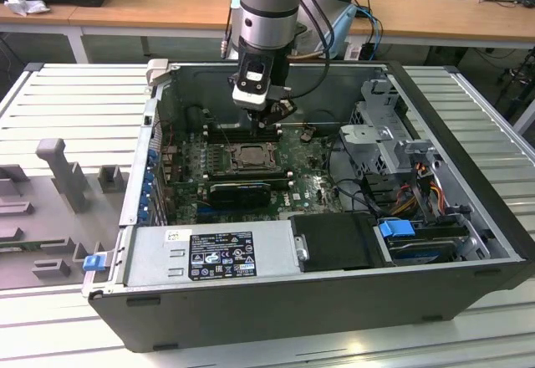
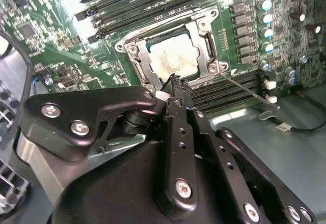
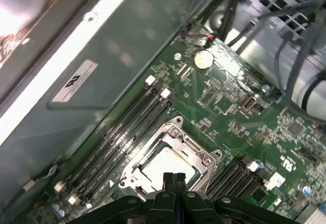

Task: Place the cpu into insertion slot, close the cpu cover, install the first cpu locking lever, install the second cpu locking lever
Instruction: 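Install the first cpu locking lever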

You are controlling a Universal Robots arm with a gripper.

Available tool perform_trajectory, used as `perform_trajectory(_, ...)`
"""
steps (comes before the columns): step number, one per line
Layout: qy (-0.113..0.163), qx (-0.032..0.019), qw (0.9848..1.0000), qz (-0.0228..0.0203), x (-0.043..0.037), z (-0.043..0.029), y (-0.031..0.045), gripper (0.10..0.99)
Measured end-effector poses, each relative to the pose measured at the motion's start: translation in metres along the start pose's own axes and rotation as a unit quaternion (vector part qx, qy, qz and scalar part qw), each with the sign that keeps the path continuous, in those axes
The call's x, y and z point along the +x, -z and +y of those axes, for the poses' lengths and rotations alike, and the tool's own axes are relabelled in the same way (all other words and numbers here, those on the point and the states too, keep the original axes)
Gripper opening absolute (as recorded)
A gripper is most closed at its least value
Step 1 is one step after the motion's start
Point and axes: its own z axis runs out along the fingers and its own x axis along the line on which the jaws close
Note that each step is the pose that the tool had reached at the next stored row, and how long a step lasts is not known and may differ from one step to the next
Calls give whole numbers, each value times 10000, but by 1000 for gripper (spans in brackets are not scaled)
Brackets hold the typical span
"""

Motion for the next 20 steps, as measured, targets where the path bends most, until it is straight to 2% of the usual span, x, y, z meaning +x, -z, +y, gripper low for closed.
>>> perform_trajectory(5,520,22,9986,14,0,0,0,106)
perform_trajectory(6,647,27,9979,17,0,0,-1,106)
perform_trajectory(7,856,33,9963,20,0,0,-2,106)
perform_trajectory(9,1051,40,9944,23,0,0,-3,106)
perform_trajectory(10,1193,45,9929,27,0,0,-4,106)
perform_trajectory(13,1454,55,9893,33,0,0,-5,106)
perform_trajectory(16,1733,65,9848,39,0,0,-7,106)
perform_trajectory(17,1832,69,9830,41,0,0,-8,106)
perform_trajectory(19,2083,74,9780,41,-1,0,-10,106)
perform_trajectory(20,2133,65,9770,28,0,-1,-11,106)
